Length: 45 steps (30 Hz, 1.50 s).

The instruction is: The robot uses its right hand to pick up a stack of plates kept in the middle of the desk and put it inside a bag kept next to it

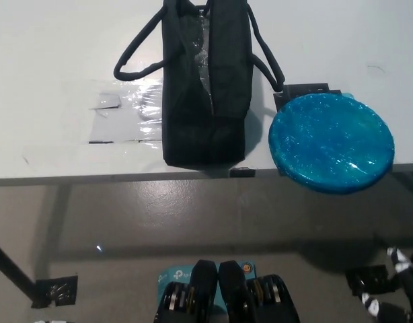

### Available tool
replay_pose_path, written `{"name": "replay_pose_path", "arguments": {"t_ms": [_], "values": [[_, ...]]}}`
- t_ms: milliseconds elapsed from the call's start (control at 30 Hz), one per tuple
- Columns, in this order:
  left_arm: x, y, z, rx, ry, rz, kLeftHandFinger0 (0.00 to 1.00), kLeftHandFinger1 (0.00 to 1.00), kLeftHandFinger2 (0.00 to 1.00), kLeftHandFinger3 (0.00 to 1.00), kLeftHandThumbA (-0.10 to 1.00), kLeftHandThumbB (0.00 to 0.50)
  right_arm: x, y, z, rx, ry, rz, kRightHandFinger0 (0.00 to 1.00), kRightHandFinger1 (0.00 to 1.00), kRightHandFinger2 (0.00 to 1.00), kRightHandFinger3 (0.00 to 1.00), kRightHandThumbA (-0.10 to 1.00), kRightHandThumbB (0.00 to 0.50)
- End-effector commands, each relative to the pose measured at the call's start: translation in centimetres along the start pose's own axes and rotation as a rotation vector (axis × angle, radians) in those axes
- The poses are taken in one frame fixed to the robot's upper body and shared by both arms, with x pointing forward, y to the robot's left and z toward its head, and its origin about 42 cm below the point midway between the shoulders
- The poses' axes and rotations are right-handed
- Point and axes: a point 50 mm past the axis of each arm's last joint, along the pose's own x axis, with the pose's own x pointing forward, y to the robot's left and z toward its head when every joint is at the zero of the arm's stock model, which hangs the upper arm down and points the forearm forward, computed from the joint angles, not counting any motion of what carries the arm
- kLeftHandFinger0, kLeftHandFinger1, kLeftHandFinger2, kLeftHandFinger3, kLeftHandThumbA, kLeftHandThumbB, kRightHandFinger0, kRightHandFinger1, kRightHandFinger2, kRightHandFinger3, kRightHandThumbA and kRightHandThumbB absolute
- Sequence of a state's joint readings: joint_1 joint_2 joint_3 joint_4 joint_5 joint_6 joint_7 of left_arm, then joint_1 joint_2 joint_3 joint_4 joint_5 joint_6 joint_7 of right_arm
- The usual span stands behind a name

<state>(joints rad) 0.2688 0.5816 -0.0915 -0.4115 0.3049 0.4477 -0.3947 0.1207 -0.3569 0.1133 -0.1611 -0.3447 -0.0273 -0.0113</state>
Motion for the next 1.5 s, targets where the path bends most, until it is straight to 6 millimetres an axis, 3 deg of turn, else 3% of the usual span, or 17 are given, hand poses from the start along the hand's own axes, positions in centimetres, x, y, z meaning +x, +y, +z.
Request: {"name": "replay_pose_path", "arguments": {"t_ms": [0, 67, 167, 233, 533, 667, 733, 833, 867, 900, 933, 1000, 1233, 1467], "values": [[-0.6, 0.3, -0.1, 0.032, 0.031, -0.004, 0.81, 0.76, 0.86, 0.98, 0.40, 0.000, 1.3, -3.6, 5.6, -0.133, -0.210, -0.094, 1.00, 1.00, 1.00, 1.00, 0.63, 0.195], [-0.5, 0.3, -0.1, 0.035, 0.035, -0.004, 0.81, 0.76, 0.86, 0.97, 0.40, 0.000, 1.4, -4.6, 8.0, -0.169, -0.281, -0.105, 1.00, 1.00, 1.00, 1.00, 0.60, 0.180], [-0.5, 0.3, -0.1, 0.035, 0.036, -0.004, 0.80, 0.76, 0.86, 0.97, 0.40, 0.000, 1.4, -4.6, 8.1, -0.171, -0.278, -0.105, 1.00, 1.00, 1.00, 1.00, 0.60, 0.180], [-0.5, 0.3, -0.1, 0.039, 0.039, -0.005, 0.79, 0.76, 0.86, 0.98, 0.41, 0.000, 1.8, -5.6, 11.9, -0.227, -0.401, -0.139, 1.00, 1.00, 1.00, 1.00, 0.63, 0.193], [-0.4, 0.6, -0.1, 0.030, 0.041, 0.000, 0.82, 0.78, 0.88, 0.99, 0.42, 0.000, 2.6, -5.7, 15.7, -0.311, -0.524, -0.149, 1.00, 1.00, 1.00, 1.00, 0.65, 0.247], [-0.3, 0.8, 0.1, 0.037, 0.037, 0.004, 0.80, 0.76, 0.86, 0.97, 0.42, 0.000, 3.1, -5.2, 15.4, -0.340, -0.525, -0.118, 1.00, 1.00, 1.00, 1.00, 0.62, 0.257], [-0.5, 0.8, 0.2, 0.046, 0.036, 0.001, 0.80, 0.77, 0.87, 0.97, 0.39, 0.000, 4.0, -3.9, 14.3, -0.391, -0.503, -0.041, 1.00, 1.00, 1.00, 1.00, 0.65, 0.311], [-0.5, 0.8, 0.2, 0.040, 0.037, 0.002, 0.82, 0.77, 0.87, 0.98, 0.40, 0.000, 4.6, -3.3, 13.9, -0.446, -0.485, -0.005, 1.00, 1.00, 1.00, 1.00, 0.69, 0.353], [-0.5, 0.8, 0.2, 0.037, 0.036, 0.002, 0.82, 0.77, 0.87, 0.99, 0.40, 0.000, 5.0, -3.1, 13.4, -0.473, -0.465, 0.018, 1.00, 1.00, 1.00, 1.00, 0.77, 0.391], [-0.5, 0.8, 0.3, 0.037, 0.036, 0.000, 0.81, 0.77, 0.87, 0.98, 0.40, 0.000, 5.4, -2.8, 13.0, -0.496, -0.441, 0.044, 1.00, 1.00, 1.00, 1.00, 0.80, 0.392], [-0.3, 1.0, 0.4, 0.033, 0.031, 0.004, 0.80, 0.77, 0.87, 0.96, 0.39, 0.000, 6.1, -2.8, 12.4, -0.545, -0.421, 0.046, 1.00, 1.00, 1.00, 1.00, 0.86, 0.464], [-0.2, 1.0, 0.3, 0.020, 0.034, 0.008, 0.79, 0.76, 0.86, 0.95, 0.37, 0.000, 6.7, -2.7, 12.0, -0.582, -0.397, 0.051, 1.00, 1.00, 1.00, 1.00, 0.91, 0.499], [-0.3, 1.2, 0.3, 0.027, 0.034, -0.001, 0.82, 0.77, 0.87, 0.98, 0.44, 0.000, 9.0, -3.6, 11.2, -0.671, -0.291, 0.010, 1.00, 1.00, 1.00, 1.00, 0.95, 0.500], [-0.2, 1.2, 0.4, 0.025, 0.031, -0.002, 0.79, 0.76, 0.87, 0.97, 0.41, 0.000, 10.2, -5.1, 12.1, -0.734, -0.276, -0.090, 1.00, 1.00, 1.00, 1.00, 0.89, 0.500]]}}
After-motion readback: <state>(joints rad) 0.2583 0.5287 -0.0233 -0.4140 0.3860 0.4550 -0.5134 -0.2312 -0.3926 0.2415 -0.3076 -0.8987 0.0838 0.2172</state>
